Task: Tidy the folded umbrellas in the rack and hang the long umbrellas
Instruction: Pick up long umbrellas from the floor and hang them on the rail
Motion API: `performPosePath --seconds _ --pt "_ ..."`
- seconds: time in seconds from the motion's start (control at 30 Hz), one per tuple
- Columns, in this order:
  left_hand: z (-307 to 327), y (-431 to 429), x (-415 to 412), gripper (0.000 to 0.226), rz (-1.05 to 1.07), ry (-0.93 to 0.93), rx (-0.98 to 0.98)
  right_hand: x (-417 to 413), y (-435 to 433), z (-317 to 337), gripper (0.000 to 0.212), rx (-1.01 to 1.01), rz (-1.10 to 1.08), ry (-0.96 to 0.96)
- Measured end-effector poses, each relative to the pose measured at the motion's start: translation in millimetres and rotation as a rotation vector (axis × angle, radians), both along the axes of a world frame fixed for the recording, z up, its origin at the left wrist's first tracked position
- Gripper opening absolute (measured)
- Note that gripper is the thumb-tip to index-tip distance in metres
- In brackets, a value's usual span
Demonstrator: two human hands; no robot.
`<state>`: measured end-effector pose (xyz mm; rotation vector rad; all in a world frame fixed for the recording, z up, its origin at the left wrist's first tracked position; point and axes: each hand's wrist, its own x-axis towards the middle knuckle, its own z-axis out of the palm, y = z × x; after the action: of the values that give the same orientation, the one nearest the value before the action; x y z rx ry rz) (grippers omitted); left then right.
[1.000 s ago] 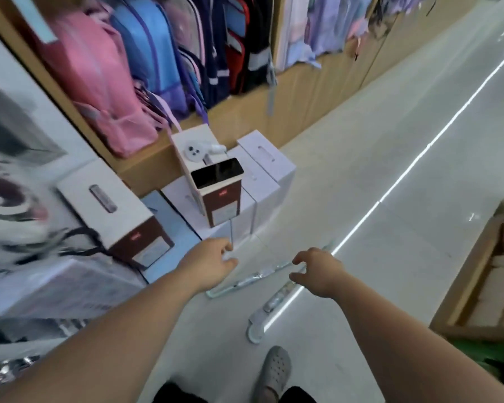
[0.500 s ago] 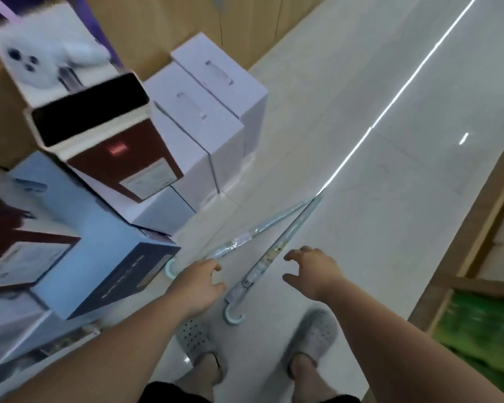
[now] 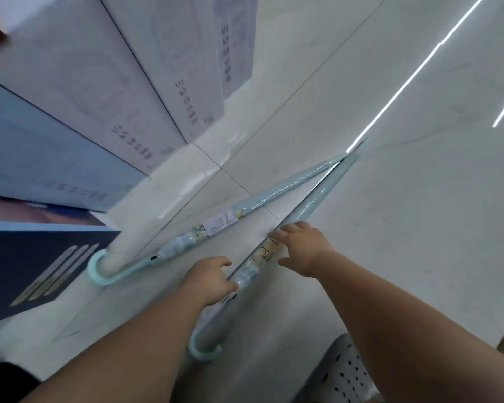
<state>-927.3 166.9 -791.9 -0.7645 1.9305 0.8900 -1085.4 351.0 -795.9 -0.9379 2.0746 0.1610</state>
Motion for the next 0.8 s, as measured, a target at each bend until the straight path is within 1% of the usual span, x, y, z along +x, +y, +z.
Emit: performPosePath --seconds 0.07,0.13,0.27,0.33,0.4,0.5,0.57,0.7,0.8 --pt "-32 6 7 0.073 0.036 -0.038 0.009 -7 -4 -31 0.07 0.008 0.107 0.021" --pt "-51 12 14 0.07 0.034 -0.058 0.01 -11 -9 -53 0.066 0.02 0.226 0.052" --pt "-80 28 24 0.035 0.023 -0.001 -0.033 -14 -13 -87 0.047 -0.023 0.36 0.168" --pt "-82 32 27 0.027 0.049 0.028 -0.049 -17 -13 -87 0.042 -0.036 0.399 0.185" --pt "-73 34 26 0.022 0.107 0.045 -0.034 -23 -11 -74 0.039 -0.037 0.404 0.182" --pt "-43 34 18 0.024 0.216 0.104 -0.027 -37 -4 -28 0.035 -0.037 0.333 0.158" --pt "-8 32 10 0.027 0.272 0.159 -0.041 -47 5 16 0.035 -0.047 0.264 0.152" --pt "94 29 -13 0.027 0.32 0.248 -0.003 -64 30 129 0.032 -0.079 0.132 0.171" --pt "191 25 -30 0.027 0.241 0.318 -0.018 -63 49 226 0.033 -0.135 0.017 0.199"
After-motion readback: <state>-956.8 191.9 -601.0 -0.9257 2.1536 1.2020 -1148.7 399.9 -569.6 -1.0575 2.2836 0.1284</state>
